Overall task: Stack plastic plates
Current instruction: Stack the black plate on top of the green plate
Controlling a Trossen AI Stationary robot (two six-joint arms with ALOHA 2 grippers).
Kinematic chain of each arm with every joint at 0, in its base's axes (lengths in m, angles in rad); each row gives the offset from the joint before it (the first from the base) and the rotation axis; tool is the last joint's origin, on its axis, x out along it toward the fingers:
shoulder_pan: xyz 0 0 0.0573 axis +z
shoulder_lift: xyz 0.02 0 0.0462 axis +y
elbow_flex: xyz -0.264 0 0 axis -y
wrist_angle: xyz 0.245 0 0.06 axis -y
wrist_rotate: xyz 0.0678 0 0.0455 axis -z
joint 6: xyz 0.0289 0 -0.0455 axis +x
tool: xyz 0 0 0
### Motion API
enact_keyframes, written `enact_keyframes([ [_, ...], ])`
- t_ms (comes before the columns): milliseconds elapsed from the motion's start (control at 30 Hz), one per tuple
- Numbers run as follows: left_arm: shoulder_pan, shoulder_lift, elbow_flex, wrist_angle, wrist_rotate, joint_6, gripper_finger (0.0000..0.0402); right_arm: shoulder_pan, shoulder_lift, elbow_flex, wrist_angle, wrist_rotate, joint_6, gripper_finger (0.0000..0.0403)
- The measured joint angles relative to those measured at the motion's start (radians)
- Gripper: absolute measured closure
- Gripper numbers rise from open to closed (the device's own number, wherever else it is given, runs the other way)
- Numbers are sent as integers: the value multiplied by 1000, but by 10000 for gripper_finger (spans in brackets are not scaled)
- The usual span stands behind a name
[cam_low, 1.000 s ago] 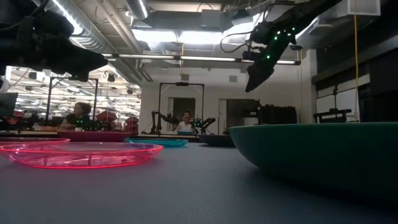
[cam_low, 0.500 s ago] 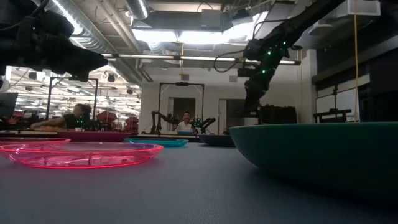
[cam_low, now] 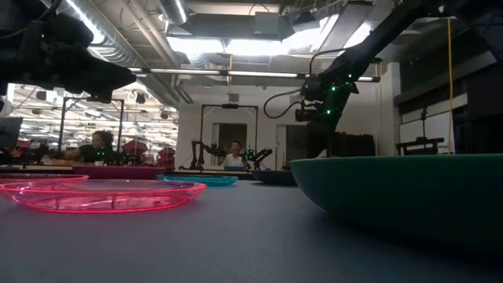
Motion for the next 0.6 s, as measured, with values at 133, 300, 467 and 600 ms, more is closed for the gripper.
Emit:
enact_keyframes([
  [133,0,0,0,0,0,0,318,0,28,0,-1,-17,0,159],
  [300,0,0,0,0,0,0,318,0,61,0,-12,-26,0,159],
  [467,0,0,0,0,0,0,318,0,90,0,-31,-43,0,159],
  [600,0,0,0,0,0,0,318,0,104,0,-51,-44,0,159],
])
